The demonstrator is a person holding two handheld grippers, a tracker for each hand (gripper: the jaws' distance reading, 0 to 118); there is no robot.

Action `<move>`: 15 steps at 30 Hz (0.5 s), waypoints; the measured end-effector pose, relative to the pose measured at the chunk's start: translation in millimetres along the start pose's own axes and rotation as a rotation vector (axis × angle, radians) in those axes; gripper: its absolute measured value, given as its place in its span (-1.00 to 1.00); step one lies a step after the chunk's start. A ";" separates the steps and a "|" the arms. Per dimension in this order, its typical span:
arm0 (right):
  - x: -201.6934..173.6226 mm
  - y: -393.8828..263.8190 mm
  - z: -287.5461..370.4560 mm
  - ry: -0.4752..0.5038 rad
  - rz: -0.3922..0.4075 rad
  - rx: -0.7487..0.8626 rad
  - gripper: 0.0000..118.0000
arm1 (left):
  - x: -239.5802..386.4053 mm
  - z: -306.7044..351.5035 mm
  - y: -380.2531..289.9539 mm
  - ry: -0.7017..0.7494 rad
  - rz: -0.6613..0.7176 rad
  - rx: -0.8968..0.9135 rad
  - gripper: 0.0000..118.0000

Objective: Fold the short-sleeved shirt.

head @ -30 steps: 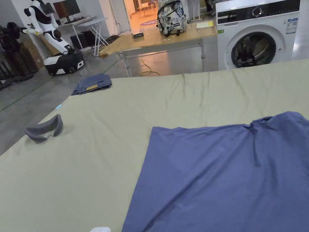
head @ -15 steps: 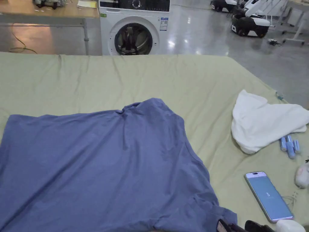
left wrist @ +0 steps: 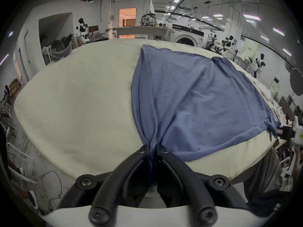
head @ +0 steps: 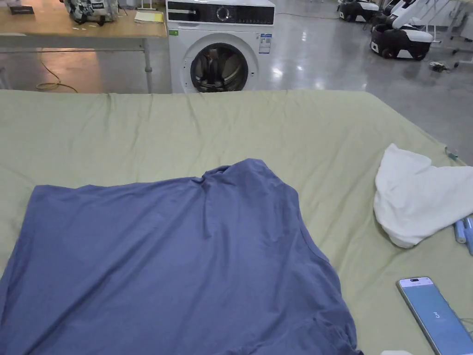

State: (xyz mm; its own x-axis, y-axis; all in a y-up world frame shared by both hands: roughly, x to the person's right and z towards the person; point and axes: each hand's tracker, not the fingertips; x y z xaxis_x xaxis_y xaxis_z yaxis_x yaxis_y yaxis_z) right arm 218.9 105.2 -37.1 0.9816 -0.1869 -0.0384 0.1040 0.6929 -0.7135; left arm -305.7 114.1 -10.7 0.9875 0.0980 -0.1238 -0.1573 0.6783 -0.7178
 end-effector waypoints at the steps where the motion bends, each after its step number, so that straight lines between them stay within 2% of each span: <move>1: -2.5 3.2 2.5 -0.017 0.018 0.002 -0.90 | -2.4 2.1 3.5 -0.012 0.009 -0.009 -0.96; 3: -6.6 18.0 12.5 -0.051 0.070 0.044 -0.90 | -11.1 8.9 11.3 -0.049 0.023 -0.003 -0.96; 5: -12.1 43.7 24.1 -0.030 0.134 0.111 -0.90 | -15.2 23.4 33.5 -0.077 0.032 0.020 -0.97; 7: -14.6 82.5 22.9 -0.036 0.198 0.146 -0.90 | -18.6 31.9 69.1 -0.105 -0.024 0.104 -0.97; 10: -12.0 144.2 -4.6 -0.001 0.202 0.194 -0.90 | -27.9 19.6 126.6 -0.115 -0.039 0.160 -0.97; 15: -12.6 236.3 -88.5 -0.001 0.215 0.169 -0.92 | -29.2 -42.3 213.7 -0.120 -0.039 0.168 -0.97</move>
State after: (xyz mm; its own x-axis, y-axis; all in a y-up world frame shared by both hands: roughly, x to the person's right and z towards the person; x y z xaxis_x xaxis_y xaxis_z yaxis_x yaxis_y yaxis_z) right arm 216.9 209.7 -267.1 0.9842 -0.0220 -0.1754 -0.0817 0.8233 -0.5617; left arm -368.7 225.5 -189.4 0.9889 0.1483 -0.0086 -0.1243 0.7942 -0.5949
